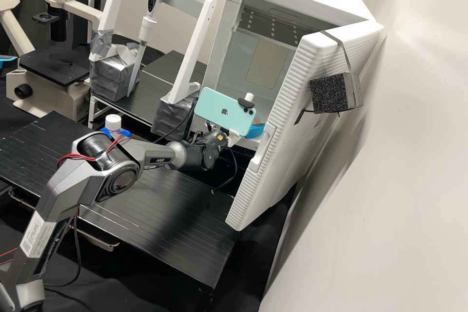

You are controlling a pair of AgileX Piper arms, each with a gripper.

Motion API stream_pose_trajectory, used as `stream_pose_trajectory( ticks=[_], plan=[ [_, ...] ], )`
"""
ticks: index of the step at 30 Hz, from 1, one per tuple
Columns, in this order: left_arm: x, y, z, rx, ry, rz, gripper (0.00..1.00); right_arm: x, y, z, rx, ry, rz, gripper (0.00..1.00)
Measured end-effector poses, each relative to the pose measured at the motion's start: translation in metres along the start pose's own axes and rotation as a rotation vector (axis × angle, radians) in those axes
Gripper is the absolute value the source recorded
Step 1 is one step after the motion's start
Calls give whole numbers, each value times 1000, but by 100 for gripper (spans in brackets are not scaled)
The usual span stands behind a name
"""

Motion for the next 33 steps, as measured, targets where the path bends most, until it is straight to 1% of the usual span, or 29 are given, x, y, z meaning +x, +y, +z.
stream_pose_trajectory(
  ticks=[5,7,8,12,14,16,19,25,27,31,33],
  plan=[
    [0,0,0,0,0,0,100,0,0,0,4,-1,0,0],
    [0,0,0,0,0,0,100,-1,-3,3,-1,-7,-2,0],
    [0,0,0,0,0,0,100,-2,-4,3,5,-10,0,0],
    [0,0,0,0,0,0,100,-7,-2,2,5,-13,9,0],
    [0,0,0,0,0,0,100,-10,3,-1,-9,-11,23,0],
    [0,0,0,0,0,0,100,-13,6,0,-9,-18,32,0],
    [0,0,0,0,0,0,100,-15,11,1,-26,-24,44,0],
    [0,0,0,0,0,0,100,-27,19,2,1,-39,75,0],
    [0,0,0,0,0,0,100,-33,19,2,2,-36,77,0],
    [0,0,0,0,0,0,100,-50,18,5,25,-21,94,0],
    [0,0,0,0,0,0,100,-61,16,7,23,-19,100,0]
  ],
)
